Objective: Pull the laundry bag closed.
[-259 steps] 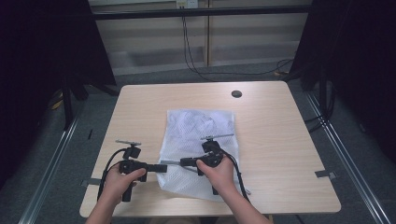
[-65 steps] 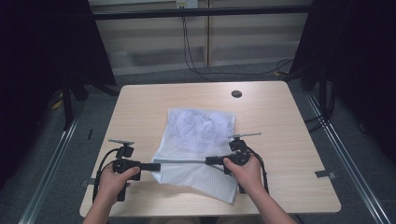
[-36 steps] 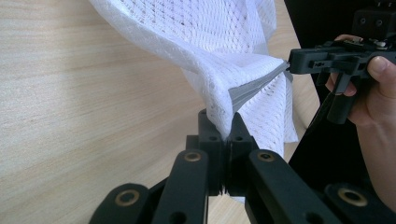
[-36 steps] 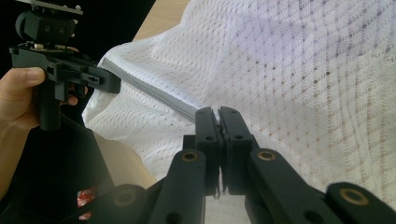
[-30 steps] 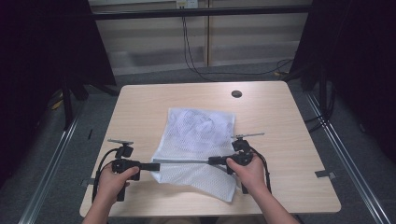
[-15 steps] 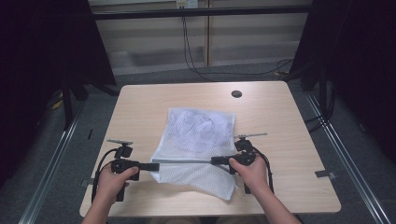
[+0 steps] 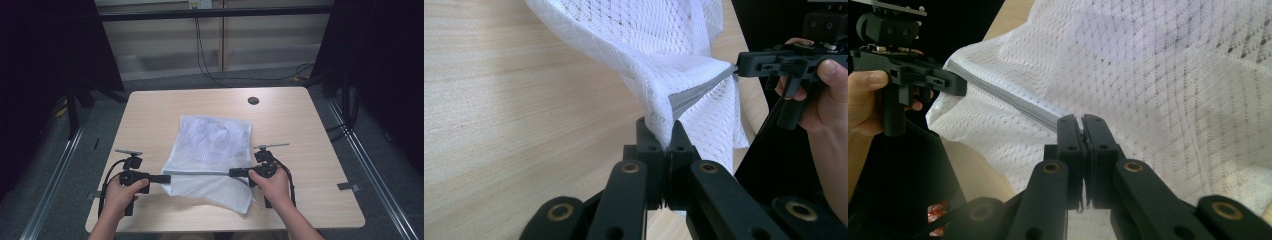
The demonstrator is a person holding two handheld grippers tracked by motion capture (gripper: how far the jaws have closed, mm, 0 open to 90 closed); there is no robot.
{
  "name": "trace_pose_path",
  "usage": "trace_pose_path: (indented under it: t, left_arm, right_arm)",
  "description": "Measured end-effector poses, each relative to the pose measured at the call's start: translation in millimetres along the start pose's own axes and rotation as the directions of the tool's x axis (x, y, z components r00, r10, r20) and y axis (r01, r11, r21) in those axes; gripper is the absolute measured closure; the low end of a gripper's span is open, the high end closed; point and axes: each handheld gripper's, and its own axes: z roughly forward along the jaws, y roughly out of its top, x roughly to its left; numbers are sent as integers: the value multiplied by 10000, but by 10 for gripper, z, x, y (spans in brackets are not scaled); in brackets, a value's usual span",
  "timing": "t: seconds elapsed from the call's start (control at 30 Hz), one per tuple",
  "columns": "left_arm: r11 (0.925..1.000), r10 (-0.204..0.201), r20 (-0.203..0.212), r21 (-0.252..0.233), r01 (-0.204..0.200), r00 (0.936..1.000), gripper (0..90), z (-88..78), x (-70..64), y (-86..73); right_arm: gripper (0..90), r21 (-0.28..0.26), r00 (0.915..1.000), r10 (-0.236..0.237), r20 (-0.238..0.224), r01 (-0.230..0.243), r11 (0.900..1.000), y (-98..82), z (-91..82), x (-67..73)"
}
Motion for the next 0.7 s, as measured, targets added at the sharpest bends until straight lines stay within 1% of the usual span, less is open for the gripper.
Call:
trace_pose_path:
  t: [0.03,0.1,0.17,0.4,0.43,0.47,0.5,0.53,0.57,0.6,0.7]
  left_arm:
    - [10000,-25,-49,-16,25,10000,886,-2,1,-1]
    - [10000,-15,33,-8,15,10000,886,-7,9,1]
    - [10000,-47,23,-8,47,10000,886,-3,2,0]
    - [10000,-52,61,-8,52,10000,886,-1,1,1]
    - [10000,-30,-40,-17,30,10000,886,-3,0,1]
    - [10000,-32,-34,-17,32,10000,886,-6,5,0]
    - [10000,14,-84,-49,-14,10000,886,-16,16,2]
    - [10000,-75,-1,-63,75,10000,886,-21,15,0]
    - [10000,4,12,-40,-4,10000,886,-26,22,1]
    - [10000,-3,43,-42,3,10000,886,-22,18,-2]
    - [10000,-10,49,16,10,10000,886,-8,2,0]
  right_arm:
    - [874,12,10000,-22,0,22,10000,1,0,3]
    - [873,32,10000,-46,-24,46,10000,0,-3,3]
    - [874,50,10000,-88,12,88,9999,-1,-8,2]
    - [874,18,10000,-54,-27,54,10000,-3,-19,5]
    - [874,16,10000,-53,-21,53,10000,-4,-21,5]
    - [874,56,9999,-83,80,82,10000,-5,-26,2]
    - [874,70,9999,-72,80,72,9999,-6,-32,-5]
    - [874,47,9999,-66,141,66,10000,-9,-44,-22]
    - [874,24,9999,19,111,-19,10000,-10,-54,-30]
    - [874,-6,9999,49,89,-49,10000,-11,-67,-43]
    - [874,-47,9998,-20,199,21,10000,-12,-92,-54]
